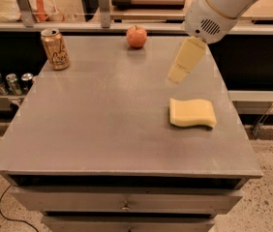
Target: Pick orange can
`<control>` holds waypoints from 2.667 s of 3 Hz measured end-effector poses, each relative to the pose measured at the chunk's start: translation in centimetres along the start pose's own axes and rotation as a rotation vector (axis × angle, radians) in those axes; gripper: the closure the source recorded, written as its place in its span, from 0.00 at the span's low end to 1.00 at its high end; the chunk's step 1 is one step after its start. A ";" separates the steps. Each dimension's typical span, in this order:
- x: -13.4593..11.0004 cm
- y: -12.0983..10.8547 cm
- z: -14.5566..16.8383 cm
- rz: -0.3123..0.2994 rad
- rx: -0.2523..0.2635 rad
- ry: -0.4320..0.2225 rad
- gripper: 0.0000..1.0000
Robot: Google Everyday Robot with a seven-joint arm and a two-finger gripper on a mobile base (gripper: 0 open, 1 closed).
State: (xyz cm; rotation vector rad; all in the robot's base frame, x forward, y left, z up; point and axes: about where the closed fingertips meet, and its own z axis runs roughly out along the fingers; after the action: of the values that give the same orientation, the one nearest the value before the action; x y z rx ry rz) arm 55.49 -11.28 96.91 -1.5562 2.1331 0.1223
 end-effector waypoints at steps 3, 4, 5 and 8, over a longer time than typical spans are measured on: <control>-5.5 -5.7 5.2 0.136 0.094 -0.252 0.00; -10.3 -8.3 7.4 0.113 0.136 -0.418 0.00; -11.1 -9.2 7.3 0.115 0.167 -0.448 0.00; -16.0 -7.6 13.0 0.092 0.012 -0.589 0.00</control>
Offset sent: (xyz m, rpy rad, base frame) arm 0.0965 0.0410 -0.0158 0.2875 -0.1216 -0.1711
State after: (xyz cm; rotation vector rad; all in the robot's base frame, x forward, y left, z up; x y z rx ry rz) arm 70.38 4.60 94.13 -1.2172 1.7255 0.5281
